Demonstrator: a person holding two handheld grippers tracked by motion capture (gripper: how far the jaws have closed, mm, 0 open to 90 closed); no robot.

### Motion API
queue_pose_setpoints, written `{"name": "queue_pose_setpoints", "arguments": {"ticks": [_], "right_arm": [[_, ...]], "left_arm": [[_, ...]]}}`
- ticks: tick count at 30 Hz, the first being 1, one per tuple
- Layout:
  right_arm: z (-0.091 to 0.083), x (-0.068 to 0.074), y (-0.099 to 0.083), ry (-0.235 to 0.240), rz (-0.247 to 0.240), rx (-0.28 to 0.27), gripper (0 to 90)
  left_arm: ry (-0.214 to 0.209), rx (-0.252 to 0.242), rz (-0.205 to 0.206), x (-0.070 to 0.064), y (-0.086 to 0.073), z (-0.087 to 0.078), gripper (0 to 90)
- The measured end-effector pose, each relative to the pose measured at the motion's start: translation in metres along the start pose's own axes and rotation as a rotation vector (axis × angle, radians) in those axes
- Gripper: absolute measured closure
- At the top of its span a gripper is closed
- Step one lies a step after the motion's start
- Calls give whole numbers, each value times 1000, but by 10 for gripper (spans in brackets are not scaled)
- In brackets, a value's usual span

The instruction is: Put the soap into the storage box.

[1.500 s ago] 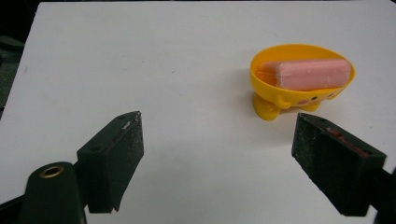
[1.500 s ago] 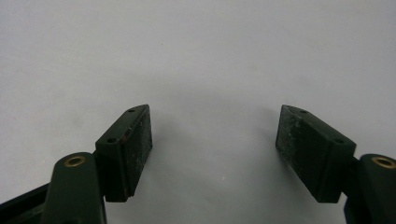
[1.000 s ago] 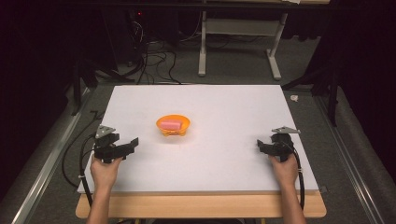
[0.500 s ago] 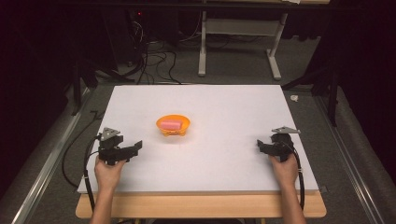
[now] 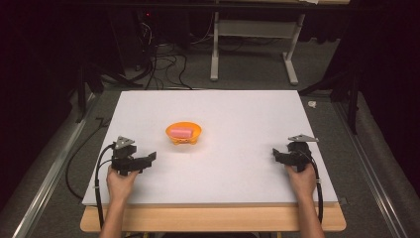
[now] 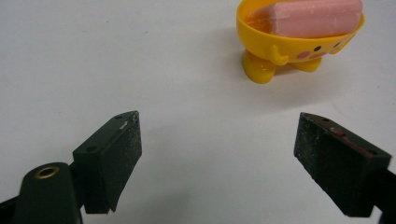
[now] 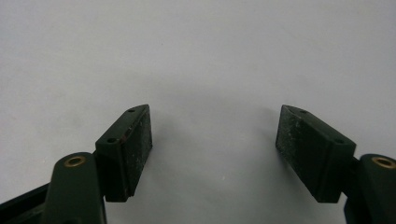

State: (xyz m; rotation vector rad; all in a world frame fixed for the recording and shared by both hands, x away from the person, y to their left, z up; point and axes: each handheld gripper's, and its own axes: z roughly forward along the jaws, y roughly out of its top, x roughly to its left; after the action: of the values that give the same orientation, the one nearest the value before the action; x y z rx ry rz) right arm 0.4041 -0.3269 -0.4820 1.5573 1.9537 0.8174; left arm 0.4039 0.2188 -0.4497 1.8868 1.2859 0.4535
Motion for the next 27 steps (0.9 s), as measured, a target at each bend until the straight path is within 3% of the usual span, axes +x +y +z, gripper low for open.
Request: {"name": "queue_pose_setpoints", "arguments": {"ticks": [17, 27], "right_arm": [[0, 0, 0, 0, 1, 0, 276], [0, 0, 0, 1, 0, 2, 276]], "left_arm": [[-5, 29, 10, 1, -2, 20, 160], [11, 44, 48, -3, -5, 32, 163]]}}
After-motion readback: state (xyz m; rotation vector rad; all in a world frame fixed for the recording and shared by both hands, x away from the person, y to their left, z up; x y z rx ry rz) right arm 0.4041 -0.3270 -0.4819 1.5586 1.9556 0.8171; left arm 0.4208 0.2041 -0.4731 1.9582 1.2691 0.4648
